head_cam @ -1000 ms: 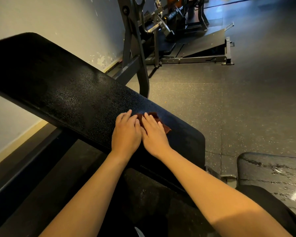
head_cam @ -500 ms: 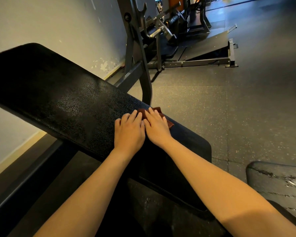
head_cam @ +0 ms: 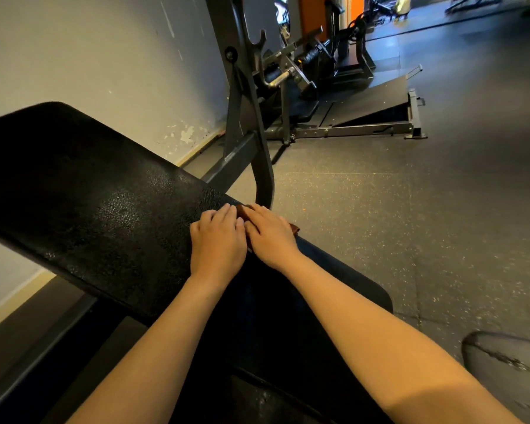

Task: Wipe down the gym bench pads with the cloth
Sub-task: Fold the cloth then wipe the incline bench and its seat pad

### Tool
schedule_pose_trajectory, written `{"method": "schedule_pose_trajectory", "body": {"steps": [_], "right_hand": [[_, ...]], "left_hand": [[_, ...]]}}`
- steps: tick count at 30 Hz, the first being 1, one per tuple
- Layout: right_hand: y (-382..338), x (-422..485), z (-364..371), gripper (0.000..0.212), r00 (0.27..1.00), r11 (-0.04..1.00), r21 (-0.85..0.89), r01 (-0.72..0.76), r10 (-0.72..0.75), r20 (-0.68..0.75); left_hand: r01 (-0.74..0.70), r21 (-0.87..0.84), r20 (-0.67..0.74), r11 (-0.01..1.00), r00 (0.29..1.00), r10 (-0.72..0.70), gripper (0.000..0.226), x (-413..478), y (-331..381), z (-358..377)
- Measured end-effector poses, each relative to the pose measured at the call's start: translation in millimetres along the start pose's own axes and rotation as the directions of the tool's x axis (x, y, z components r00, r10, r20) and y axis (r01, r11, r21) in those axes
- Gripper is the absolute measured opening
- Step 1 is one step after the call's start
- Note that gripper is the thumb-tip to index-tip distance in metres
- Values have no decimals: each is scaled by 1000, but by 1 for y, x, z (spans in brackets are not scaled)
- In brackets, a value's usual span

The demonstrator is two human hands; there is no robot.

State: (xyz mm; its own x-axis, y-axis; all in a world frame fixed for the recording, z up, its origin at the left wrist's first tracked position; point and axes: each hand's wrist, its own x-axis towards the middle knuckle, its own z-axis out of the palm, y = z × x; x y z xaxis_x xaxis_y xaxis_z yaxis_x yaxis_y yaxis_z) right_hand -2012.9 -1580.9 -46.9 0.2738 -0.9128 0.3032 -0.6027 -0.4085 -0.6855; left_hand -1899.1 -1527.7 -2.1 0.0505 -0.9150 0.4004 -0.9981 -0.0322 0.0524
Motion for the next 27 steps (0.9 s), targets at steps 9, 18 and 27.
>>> {"method": "schedule_pose_trajectory", "body": {"steps": [9, 18, 27], "right_hand": [[43, -61, -4, 46, 964, 970, -40, -239, 232, -131], [22, -55, -6, 46, 997, 997, 29, -67, 67, -26], [59, -112, -2, 50, 934, 934, -50, -354, 350, -73]], "left_hand": [[-204, 135, 93, 970, 977, 193, 47, -27, 17, 14], [-118, 7, 31, 993, 993, 117, 43, -37, 19, 12], [-178, 76, 78, 981, 982, 172, 43, -77, 36, 19]]}}
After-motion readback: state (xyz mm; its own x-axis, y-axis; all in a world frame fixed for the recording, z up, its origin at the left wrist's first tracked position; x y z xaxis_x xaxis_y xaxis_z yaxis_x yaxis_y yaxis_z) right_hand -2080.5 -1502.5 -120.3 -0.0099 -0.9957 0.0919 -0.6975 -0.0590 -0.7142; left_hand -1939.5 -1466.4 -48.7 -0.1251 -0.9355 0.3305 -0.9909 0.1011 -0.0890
